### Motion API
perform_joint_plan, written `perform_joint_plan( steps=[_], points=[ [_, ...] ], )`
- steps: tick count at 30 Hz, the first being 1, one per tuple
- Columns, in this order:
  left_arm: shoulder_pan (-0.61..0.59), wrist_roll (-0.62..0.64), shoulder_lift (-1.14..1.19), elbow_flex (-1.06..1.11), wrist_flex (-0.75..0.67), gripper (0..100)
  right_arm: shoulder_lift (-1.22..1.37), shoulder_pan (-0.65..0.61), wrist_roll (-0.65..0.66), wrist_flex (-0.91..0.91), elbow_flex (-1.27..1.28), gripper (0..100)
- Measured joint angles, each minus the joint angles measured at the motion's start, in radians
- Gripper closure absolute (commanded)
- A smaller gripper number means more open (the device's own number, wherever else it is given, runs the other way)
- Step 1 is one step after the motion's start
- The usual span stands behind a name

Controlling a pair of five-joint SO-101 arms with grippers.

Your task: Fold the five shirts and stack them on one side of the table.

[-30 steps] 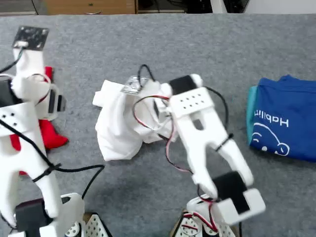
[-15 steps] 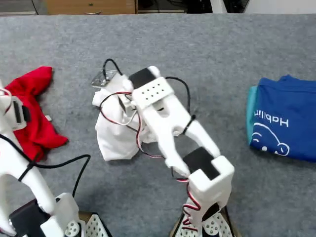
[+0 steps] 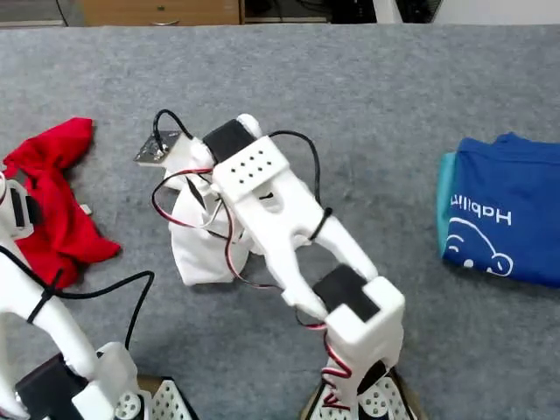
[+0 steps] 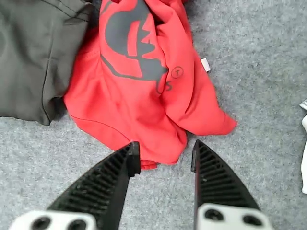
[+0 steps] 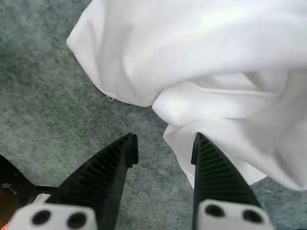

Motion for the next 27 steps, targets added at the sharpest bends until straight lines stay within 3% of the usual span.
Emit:
perform_joint_plan(
  steps=[12,23,27],
  points=[
    [0.000,-0.002,0.000,0.000,0.000,81,-0.060,-0.003,0.031,-0.014,0.087,80.2],
    [0.000,-0.002,0.000,0.000,0.000,81,0.193,0.021,0.031,-0.152,0.109,80.7],
    [0.000,-0.002,0.000,0.000,0.000,81,0.245,0.052,0.031,-0.157,0.109,92.9]
  ],
)
